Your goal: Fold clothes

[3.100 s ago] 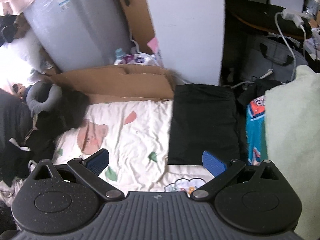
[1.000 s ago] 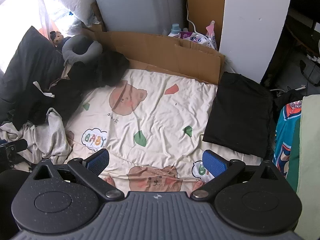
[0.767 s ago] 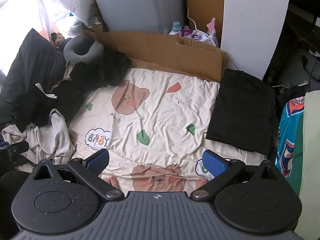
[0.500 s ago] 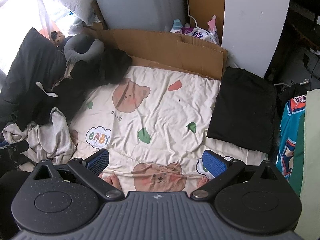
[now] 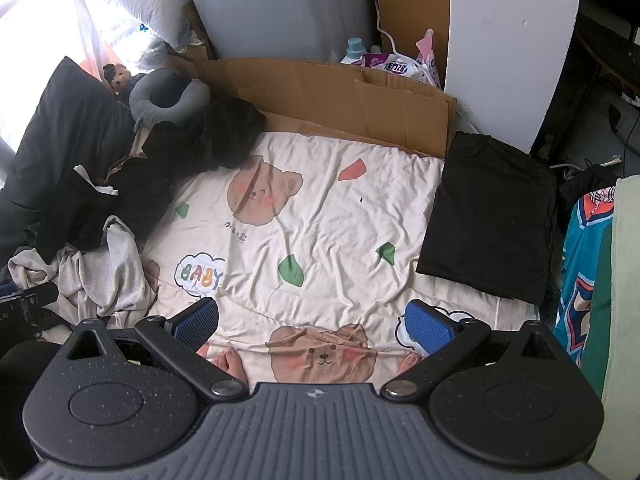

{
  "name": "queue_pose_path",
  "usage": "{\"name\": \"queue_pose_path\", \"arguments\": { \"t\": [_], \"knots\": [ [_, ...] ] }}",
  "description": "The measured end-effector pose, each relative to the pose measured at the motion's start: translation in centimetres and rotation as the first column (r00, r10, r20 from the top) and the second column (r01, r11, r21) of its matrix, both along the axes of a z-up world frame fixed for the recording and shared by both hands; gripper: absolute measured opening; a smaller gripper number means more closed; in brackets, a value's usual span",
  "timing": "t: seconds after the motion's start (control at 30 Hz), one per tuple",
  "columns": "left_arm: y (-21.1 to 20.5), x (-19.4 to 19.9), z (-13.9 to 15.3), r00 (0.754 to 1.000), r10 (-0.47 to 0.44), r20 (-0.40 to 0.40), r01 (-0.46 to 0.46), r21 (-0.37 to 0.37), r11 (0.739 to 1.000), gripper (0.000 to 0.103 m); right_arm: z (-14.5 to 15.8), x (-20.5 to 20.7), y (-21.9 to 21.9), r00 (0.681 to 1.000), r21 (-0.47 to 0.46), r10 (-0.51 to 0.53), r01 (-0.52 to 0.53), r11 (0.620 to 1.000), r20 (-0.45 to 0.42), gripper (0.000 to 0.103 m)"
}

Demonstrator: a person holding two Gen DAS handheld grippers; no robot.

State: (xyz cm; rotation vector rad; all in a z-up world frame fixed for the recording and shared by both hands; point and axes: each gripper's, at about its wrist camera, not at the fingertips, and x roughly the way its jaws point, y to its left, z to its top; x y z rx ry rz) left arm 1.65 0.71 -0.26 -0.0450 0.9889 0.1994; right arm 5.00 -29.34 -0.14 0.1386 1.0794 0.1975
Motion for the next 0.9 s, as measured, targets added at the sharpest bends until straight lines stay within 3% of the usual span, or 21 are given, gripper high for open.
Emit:
{"name": "queue_pose_path", "arguments": {
  "t": [0.9],
  "knots": [
    [0.10, 0.11, -0.37, 0.999, -0.002, -0.034, 0.002, 0.014, 1.000, 0.099, 0.18, -0.01, -0.04, 1.000, -0.001, 0.004, -0.004, 1.000, 0.005, 0.102]
  ]
}}
